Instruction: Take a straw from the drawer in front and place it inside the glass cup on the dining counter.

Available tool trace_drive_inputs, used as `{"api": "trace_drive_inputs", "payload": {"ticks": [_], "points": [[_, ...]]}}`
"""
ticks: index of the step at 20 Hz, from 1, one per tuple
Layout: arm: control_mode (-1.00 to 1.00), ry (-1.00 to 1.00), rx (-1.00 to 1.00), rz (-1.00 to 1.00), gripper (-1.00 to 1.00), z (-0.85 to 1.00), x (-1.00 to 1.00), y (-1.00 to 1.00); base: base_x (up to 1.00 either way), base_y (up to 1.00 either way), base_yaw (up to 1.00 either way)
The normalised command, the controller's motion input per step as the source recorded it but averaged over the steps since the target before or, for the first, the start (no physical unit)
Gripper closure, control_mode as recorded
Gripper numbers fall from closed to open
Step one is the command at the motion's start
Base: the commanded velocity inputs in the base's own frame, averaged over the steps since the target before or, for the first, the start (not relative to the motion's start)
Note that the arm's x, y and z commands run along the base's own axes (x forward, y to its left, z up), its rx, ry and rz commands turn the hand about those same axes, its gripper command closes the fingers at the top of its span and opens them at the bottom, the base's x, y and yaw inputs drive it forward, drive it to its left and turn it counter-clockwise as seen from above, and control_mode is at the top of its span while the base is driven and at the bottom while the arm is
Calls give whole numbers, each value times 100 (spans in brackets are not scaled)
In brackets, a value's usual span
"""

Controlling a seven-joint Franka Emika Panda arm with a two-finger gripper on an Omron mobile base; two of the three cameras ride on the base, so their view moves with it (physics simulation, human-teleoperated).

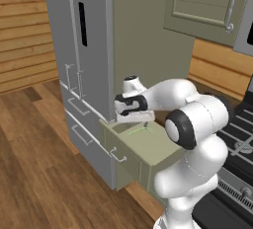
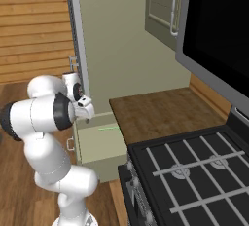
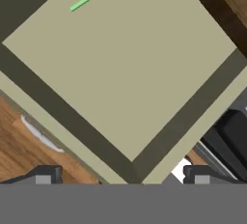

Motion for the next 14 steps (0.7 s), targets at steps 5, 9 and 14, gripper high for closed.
{"api": "trace_drive_inputs", "payload": {"ticks": [5,9,14], "points": [[-100,-1,4,0,-100,-43,0,-5,0,0,0],[-100,0,16,0,-100,-23,7,-15,0,0,0],[-100,2,17,0,-100,-15,23,-9,0,0,0]]}}
